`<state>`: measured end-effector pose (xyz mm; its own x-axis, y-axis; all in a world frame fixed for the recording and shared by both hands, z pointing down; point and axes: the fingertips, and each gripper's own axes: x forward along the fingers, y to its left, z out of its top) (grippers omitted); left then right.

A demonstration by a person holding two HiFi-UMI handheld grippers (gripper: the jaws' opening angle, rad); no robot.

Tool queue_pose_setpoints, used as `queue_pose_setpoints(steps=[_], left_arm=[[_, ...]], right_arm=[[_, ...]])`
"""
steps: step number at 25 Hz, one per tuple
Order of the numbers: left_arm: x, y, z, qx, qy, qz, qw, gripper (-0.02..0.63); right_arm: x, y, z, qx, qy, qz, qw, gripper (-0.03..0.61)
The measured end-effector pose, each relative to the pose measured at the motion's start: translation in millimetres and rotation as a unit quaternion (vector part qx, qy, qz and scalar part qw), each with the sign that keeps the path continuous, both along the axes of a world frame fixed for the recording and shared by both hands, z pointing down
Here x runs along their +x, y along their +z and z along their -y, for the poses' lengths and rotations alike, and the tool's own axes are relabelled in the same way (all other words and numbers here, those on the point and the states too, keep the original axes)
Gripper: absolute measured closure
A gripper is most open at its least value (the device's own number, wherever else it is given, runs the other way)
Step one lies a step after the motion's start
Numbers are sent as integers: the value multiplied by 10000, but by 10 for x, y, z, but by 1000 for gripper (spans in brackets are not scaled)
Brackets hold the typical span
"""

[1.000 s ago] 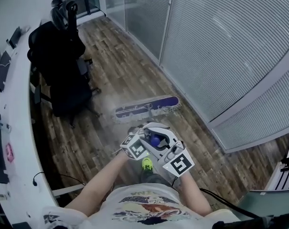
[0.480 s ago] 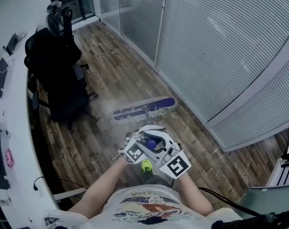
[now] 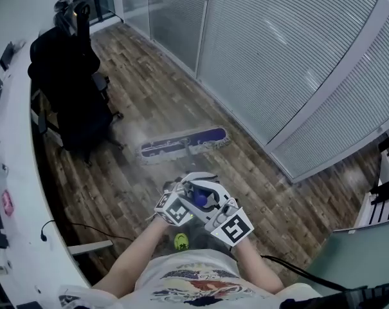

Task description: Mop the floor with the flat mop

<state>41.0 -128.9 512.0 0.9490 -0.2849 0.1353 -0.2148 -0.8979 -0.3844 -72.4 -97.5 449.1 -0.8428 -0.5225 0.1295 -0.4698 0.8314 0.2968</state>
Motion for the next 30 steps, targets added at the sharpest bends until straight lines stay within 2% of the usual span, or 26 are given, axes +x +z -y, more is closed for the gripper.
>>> queue_pose_setpoints(steps=[4, 8, 15, 26, 30], left_arm=[[-87, -94, -452, -45, -106, -98, 9999, 572], [-104, -115, -906, -60, -16, -40, 10000, 572], [77, -96, -1959, -48, 61, 98, 9999, 572], [312, 125, -4225, -1, 200, 320, 9993, 570], [407, -21, -4852, 12, 292, 306, 9991, 570]], right_arm=[[-103, -128, -461, 46, -87, 203, 9997, 434], [-119, -178, -889, 76, 6, 252, 9997, 434], [72, -251, -1918, 132, 103, 627, 9979, 431], [338, -74, -4148, -23, 237, 746, 9969, 420], [428, -186, -4738, -25, 275, 721, 9970, 419]])
